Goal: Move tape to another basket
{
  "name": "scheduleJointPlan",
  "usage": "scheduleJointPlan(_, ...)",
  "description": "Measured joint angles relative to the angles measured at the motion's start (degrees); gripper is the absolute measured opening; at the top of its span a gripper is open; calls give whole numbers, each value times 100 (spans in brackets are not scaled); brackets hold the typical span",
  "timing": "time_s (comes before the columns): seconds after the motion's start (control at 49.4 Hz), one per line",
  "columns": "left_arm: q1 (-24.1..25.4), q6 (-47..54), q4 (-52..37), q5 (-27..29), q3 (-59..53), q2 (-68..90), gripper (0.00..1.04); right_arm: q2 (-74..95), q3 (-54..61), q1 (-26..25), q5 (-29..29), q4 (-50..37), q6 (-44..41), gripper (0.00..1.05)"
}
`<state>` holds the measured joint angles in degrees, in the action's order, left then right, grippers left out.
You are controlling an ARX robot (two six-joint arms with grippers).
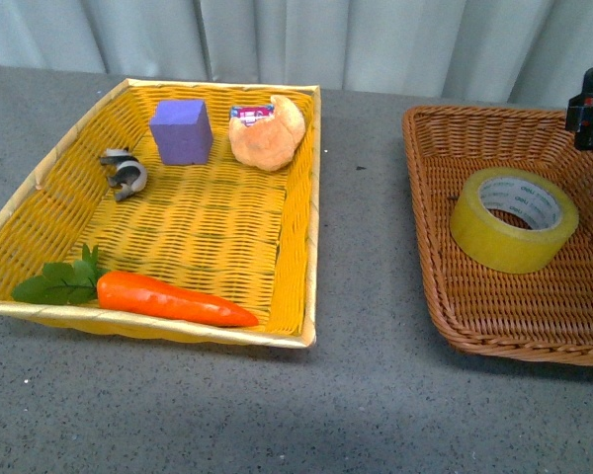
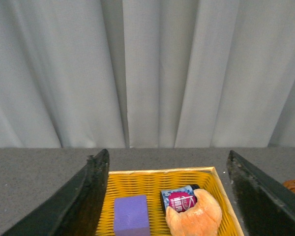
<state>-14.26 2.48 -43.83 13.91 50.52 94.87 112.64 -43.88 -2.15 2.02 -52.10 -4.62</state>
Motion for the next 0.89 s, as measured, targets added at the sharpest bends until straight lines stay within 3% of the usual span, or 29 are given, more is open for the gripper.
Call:
scheduleJointPlan(0.081,144,-103,-358,-166,-597,-339,60,-81,706,98,-173,-1419,190,52)
scheduleJointPlan(0.162,302,-151,-573,-258,-1193,-704,46,-492,1200,160,-210,-2168,295,38)
scheduleJointPlan(0.364,579,-186,-907,-557,-2411,-1519,10,-1565,2240,221,-199,-2282,361,3)
scheduleJointPlan(0.405,643,-197,-942,-597,-2605,-1668,4,-1740,2422,221,-203,-2256,369,1)
scheduleJointPlan(0.648,848,-238,-984,-852,-3486,-2500,4,-2826,3198,214,-216,-1941,385,1)
scheduleJointPlan(0.891,1123,-240,-763,-1152,-4096,-3329,4,-4301,3615,214,-208,-911,389,1)
